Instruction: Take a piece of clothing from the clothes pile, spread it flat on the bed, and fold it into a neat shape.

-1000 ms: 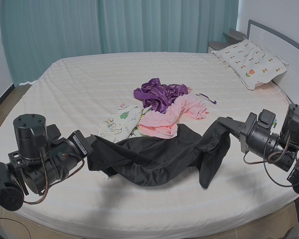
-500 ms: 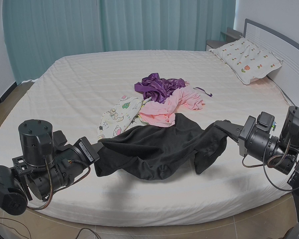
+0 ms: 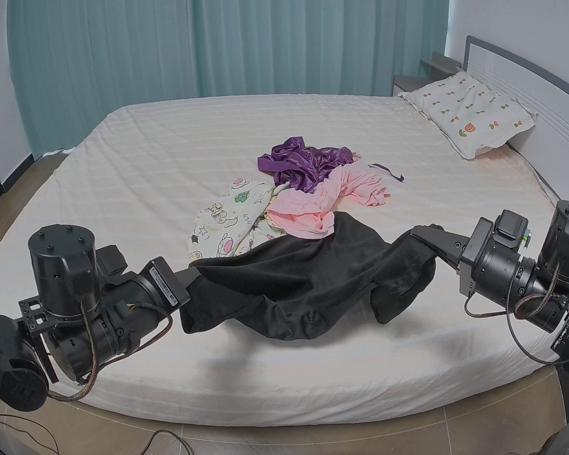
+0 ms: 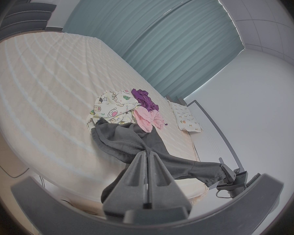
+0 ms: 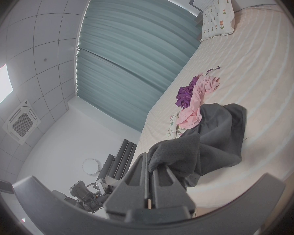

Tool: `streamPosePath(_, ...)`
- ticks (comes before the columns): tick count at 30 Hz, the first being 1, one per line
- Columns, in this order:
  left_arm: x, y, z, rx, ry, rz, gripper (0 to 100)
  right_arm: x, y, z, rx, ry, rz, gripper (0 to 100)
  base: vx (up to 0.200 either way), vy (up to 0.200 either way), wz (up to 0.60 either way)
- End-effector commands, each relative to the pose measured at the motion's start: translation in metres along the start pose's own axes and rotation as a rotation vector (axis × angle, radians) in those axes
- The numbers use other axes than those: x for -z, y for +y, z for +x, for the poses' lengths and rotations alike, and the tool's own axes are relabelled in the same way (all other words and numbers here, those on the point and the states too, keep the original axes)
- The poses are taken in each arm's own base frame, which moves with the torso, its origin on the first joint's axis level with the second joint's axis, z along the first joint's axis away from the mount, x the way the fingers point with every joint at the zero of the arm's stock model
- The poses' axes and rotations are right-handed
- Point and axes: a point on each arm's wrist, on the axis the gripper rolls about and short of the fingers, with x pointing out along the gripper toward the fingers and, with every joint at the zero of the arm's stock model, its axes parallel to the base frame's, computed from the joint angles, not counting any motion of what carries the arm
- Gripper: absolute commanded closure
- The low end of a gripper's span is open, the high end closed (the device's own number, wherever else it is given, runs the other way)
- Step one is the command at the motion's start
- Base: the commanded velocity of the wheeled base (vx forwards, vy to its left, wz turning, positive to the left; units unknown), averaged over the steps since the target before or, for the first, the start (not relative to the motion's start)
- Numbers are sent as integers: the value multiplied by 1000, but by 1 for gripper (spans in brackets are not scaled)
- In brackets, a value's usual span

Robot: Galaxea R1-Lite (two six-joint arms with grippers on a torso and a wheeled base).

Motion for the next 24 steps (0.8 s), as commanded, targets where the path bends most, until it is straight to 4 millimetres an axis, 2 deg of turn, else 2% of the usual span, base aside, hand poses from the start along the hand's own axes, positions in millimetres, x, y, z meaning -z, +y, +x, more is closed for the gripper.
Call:
streamPosePath(1, -3, -3, -4, 19, -15, -9, 100, -5, 0, -2, -2, -22, -3, 100, 0, -200, 0)
streamPosePath(7, -6, -5, -7, 37, -16, -14, 100, -11, -3, -2, -5, -59, -8, 100, 0, -200, 0)
streamPosePath(16, -9, -9, -13, 77, -12, -40, 100, -15, 3, -7, -33, -85, -17, 100, 0, -200, 0)
streamPosePath(24, -11, -8, -13, 79, -15, -52, 100, -26, -3, -10, -12, -132, -20, 100, 0, -200, 0)
